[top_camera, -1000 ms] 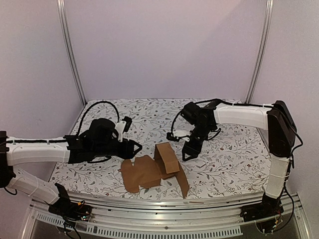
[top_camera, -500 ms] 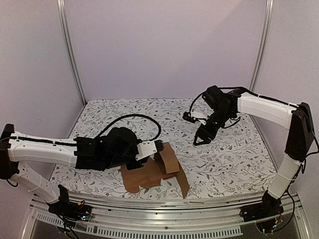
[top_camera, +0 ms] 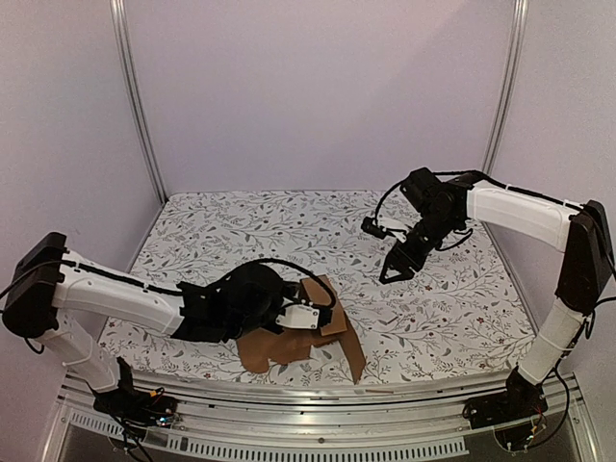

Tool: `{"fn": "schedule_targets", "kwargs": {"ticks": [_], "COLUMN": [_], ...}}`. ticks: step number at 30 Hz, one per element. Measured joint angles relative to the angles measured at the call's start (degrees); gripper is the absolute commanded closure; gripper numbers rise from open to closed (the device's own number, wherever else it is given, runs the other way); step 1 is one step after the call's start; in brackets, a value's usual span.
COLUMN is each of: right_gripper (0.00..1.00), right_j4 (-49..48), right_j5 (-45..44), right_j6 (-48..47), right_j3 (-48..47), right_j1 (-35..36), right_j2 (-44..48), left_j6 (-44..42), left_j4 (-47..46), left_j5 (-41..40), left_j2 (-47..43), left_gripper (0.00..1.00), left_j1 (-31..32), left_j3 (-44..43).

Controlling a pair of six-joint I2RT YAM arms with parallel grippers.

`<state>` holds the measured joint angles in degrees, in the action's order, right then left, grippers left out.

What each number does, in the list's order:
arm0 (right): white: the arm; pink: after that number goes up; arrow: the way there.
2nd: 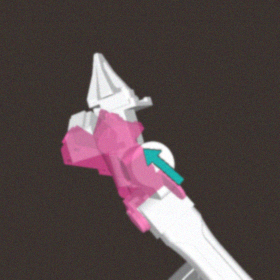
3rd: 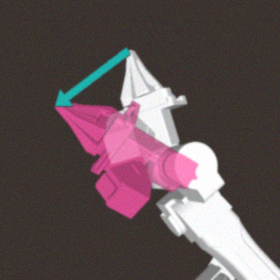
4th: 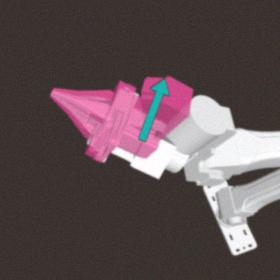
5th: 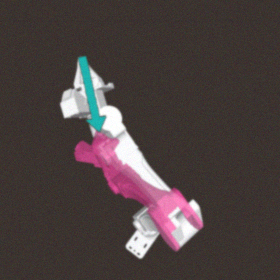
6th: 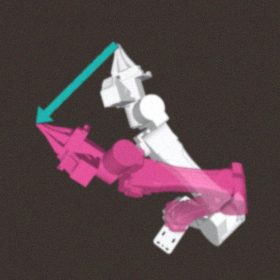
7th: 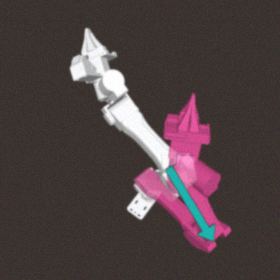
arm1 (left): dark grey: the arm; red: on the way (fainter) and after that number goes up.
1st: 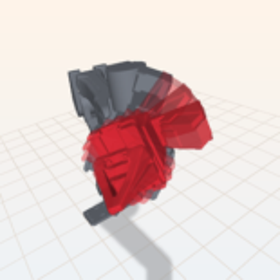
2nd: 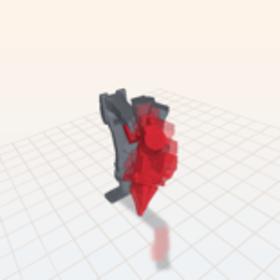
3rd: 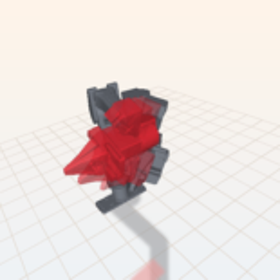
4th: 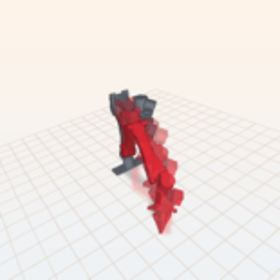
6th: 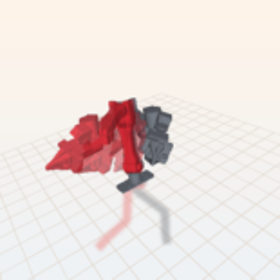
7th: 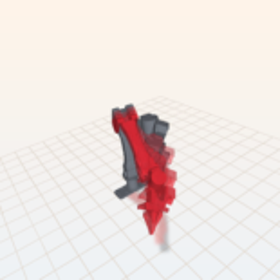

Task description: Fold the paper box

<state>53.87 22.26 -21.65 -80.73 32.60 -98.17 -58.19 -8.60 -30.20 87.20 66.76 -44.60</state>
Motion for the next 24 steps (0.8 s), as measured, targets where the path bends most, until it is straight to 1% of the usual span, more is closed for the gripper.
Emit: {"fn": "schedule_targets", "kwargs": {"ticks": [7,9,11,14,16,17,21,24], "right_gripper": [0.41,0.41,0.41,0.41,0.41,0.41,0.41,0.41], "right_j4": [0.0,0.0,0.0,0.0,0.0,0.0,0.0,0.0], "right_j5": [0.7,0.7,0.7,0.7,0.7,0.7,0.7,0.7], "right_j6": [0.2,0.2,0.2,0.2,0.2,0.2,0.2,0.2], "right_j3": [0.0,0.0,0.0,0.1,0.2,0.3,0.5,0.6], "right_j1": [0.0,0.0,0.0,0.0,0.0,0.0,0.0,0.0], "right_j2": [0.0,0.0,0.0,0.0,0.0,0.0,0.0,0.0], "left_j6": [-4.9,-6.4,-8.4,-12.2,-14.6,-15.6,-18.1,-18.8], "left_j4": [-3.6,-6.3,-10.2,-17.5,-22.4,-24.6,-30.7,-32.9], "left_j5": [0.8,0.7,-0.1,-1.5,-2.5,-3.0,-5.0,-6.9], "left_j2": [4.5,6.6,9.4,13.6,15.9,16.7,18.3,18.4], "left_gripper": [0.67,0.68,0.74,0.89,0.97,1.0,1.0,1.0], "left_j1": [0.0,0.1,0.3,0.7,1.0,1.1,1.3,1.6], "left_j3": [-0.1,-0.4,-0.8,-1.1,-1.4,-1.6,-2.1,-2.1]}}
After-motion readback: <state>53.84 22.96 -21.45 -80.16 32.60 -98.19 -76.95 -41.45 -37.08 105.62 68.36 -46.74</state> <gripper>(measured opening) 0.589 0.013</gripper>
